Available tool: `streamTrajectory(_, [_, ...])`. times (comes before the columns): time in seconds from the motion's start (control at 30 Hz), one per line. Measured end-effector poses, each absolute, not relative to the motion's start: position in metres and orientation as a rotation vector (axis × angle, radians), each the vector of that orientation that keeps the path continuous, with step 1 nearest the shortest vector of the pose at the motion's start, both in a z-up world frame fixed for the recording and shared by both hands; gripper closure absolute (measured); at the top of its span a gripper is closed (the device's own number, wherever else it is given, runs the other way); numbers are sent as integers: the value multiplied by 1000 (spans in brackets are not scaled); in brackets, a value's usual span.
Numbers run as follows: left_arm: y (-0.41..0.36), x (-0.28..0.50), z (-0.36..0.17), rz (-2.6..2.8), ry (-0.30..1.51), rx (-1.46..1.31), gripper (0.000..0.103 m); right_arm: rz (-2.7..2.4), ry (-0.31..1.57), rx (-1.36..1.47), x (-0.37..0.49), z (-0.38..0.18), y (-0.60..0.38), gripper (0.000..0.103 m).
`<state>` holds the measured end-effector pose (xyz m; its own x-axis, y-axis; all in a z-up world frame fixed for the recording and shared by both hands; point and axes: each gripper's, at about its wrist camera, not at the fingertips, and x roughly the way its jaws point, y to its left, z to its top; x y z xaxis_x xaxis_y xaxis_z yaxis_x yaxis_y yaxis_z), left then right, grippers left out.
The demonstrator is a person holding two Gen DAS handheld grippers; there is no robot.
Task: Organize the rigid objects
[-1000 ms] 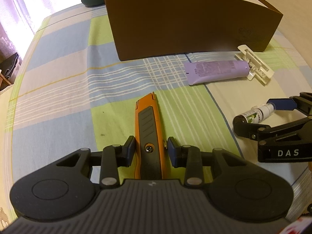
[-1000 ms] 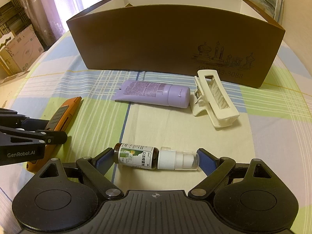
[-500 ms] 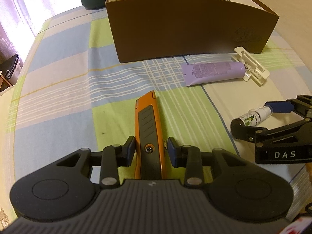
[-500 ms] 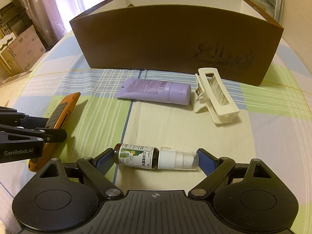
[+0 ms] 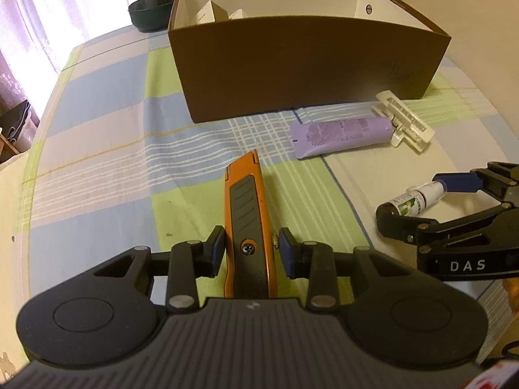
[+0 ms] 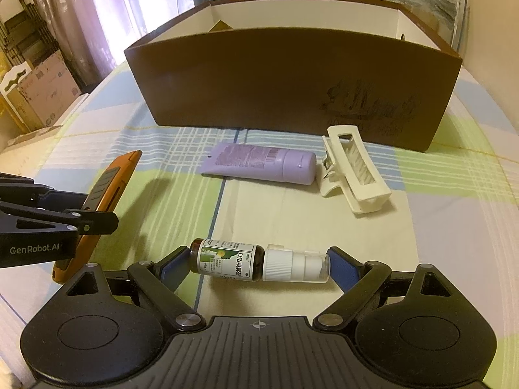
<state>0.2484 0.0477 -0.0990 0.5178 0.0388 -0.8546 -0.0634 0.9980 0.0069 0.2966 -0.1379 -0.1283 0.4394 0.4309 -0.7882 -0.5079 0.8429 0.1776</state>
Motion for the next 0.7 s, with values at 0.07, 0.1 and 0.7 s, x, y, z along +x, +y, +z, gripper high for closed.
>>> streamTrajectory(0.07, [47,249,-96,59,1020,-24,73,584,945,-85,296,-126,-140,16])
streamTrajectory(0.1, [46,249,-94,57,1018,-24,73,584,942,-83,295,-125,-140,16])
streamTrajectory(0.7, [36,262,-70,41,966,-5,73,584,879,-56,304,-101,-149,16])
